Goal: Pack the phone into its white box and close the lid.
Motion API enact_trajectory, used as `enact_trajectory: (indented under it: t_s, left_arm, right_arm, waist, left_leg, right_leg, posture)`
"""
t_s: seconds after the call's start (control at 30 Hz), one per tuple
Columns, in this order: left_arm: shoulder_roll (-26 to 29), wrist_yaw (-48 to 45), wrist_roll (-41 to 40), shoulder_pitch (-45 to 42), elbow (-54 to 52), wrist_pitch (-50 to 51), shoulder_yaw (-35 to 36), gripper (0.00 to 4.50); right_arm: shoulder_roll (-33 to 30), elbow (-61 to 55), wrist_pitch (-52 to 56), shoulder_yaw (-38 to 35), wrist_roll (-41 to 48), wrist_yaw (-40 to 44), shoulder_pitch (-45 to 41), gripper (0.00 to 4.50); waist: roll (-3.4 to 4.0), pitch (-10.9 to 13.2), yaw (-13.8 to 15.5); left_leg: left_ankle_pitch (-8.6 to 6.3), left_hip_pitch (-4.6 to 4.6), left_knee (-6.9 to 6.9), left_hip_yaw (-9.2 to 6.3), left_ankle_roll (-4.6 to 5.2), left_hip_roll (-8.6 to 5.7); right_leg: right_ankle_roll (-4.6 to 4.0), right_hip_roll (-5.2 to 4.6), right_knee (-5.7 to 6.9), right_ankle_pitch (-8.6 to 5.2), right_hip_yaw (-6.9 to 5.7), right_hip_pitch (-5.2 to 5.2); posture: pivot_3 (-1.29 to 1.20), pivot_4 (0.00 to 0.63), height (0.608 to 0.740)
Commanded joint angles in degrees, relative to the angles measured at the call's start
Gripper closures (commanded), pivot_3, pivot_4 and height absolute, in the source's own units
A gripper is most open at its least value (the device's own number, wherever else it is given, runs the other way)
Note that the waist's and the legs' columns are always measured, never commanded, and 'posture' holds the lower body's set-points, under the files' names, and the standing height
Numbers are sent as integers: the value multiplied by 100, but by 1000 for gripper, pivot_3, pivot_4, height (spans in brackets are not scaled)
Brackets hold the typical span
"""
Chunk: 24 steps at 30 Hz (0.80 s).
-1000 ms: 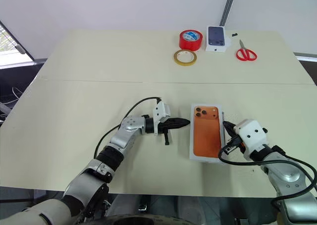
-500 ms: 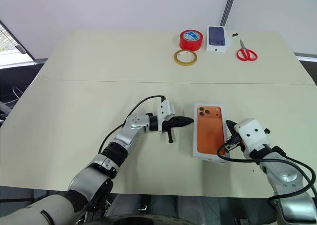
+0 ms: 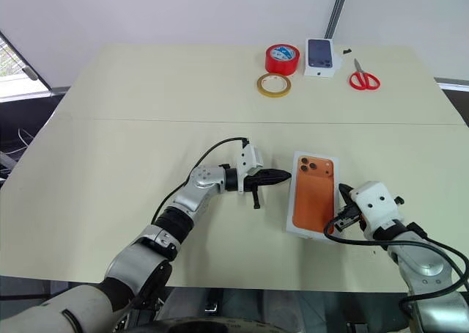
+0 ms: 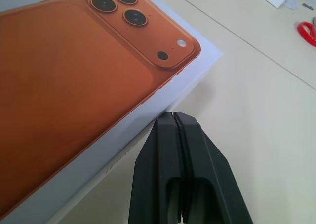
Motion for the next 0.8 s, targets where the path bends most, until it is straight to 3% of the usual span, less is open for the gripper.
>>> enact_trajectory:
  t_s: [0.03,0.57,0.7,0.8]
  left_arm:
    - [-145,40,25,-79,-21,-143,-14,4500]
    - [21,294,54,-126,-37,-127,228,4500]
    - [-35,284,-247,-183,-358,67,439,4500]
    - [-235,424,-380,-431,-446,59,573,4500]
  right_arm:
    - [55,-309,-122,222,-34,68,-133,4465]
    - [-51,62,16,182,-492,11,-403,4465]
    - [26,-1,-10,-198,-235,-30,-581,4465]
    - [221,-258,81,-460,565,167,-867,4465]
  waist:
    - [0,0,-1]
    - [1,0,-5]
    - [1,-1,2]
    - [0,0,5]
  left_leg:
    - [0,0,0,0,0,0]
    - [2,0,0,1,-3,0]
    - [3,0,1,1,-5,0]
    - [3,0,1,0,-5,0]
  right_leg:
    - [0,0,0,0,0,0]
    - [0,2,4,0,0,-3]
    - [0,2,5,0,1,-3]
    - [0,2,5,0,1,-3]
  posture:
    - [0,150,740]
    - [0,150,740]
    - [0,150,740]
    - [0,150,740]
